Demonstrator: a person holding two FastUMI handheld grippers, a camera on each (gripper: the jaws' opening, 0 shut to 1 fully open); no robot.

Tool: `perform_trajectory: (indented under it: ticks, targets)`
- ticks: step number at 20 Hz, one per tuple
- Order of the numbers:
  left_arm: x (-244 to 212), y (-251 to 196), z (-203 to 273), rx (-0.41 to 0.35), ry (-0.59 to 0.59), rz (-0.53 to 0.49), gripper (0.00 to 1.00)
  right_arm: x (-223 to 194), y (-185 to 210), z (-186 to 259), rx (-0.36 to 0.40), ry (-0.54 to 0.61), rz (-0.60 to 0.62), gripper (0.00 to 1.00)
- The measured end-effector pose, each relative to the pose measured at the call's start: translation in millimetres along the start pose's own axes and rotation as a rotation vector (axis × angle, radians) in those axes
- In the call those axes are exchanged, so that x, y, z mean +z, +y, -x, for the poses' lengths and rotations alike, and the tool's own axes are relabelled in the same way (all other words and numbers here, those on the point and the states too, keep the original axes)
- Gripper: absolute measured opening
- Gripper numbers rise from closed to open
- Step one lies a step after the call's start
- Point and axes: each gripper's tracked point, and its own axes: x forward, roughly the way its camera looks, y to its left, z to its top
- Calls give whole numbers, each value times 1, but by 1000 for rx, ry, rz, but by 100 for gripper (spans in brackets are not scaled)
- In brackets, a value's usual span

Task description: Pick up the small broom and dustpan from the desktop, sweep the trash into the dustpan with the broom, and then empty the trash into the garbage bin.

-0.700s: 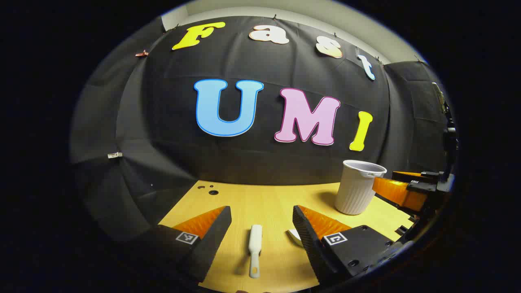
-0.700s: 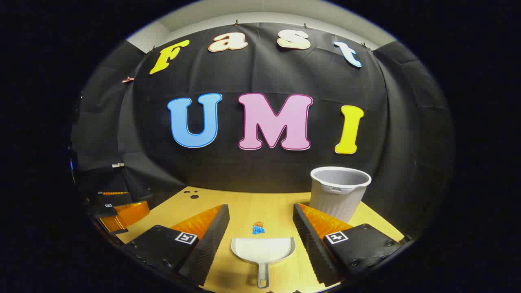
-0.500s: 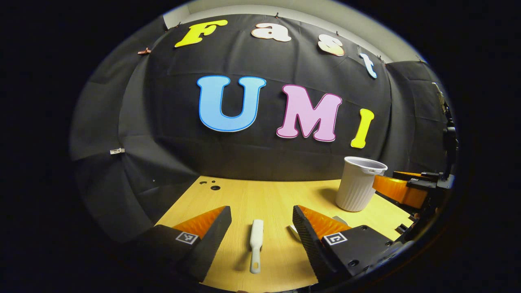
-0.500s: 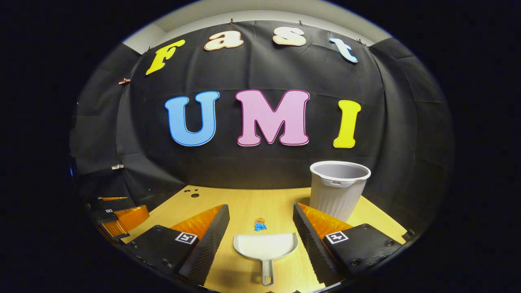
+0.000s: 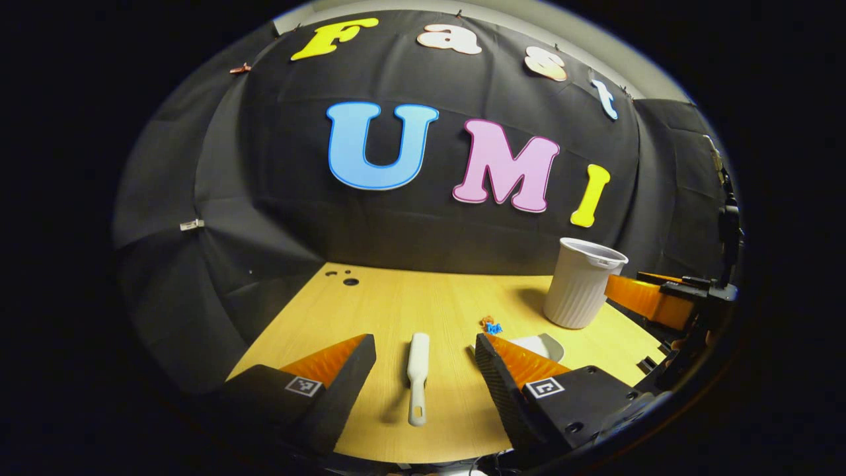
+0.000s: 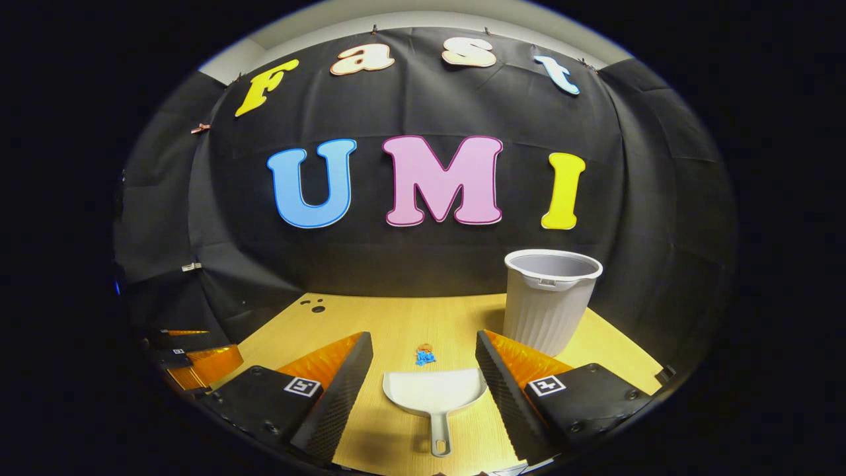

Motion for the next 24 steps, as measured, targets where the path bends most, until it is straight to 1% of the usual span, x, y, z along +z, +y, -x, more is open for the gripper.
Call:
perform_trajectory:
  ticks: [5, 9, 15, 18, 21, 24]
  targets:
    - [-3, 4, -5, -3, 14, 14, 96, -3, -7, 1, -11, 22, 0, 98]
    - [-13, 7, -20, -10, 68, 42, 96, -11, -11, 1, -11, 54, 9, 98]
    - [-48, 17, -61, 9, 226, 66, 96, -23, -25, -3, -28, 111, 23, 98]
    - [-73, 18, -85, 12, 322, 75, 96, -32, -31, -10, -31, 147, 27, 98]
    - [-101, 24, -108, 32, 431, 71, 96, -37, -35, -21, -21, 176, 26, 98]
    - [-128, 23, -126, 33, 532, 55, 96, -44, -38, -32, -15, 200, 37, 98]
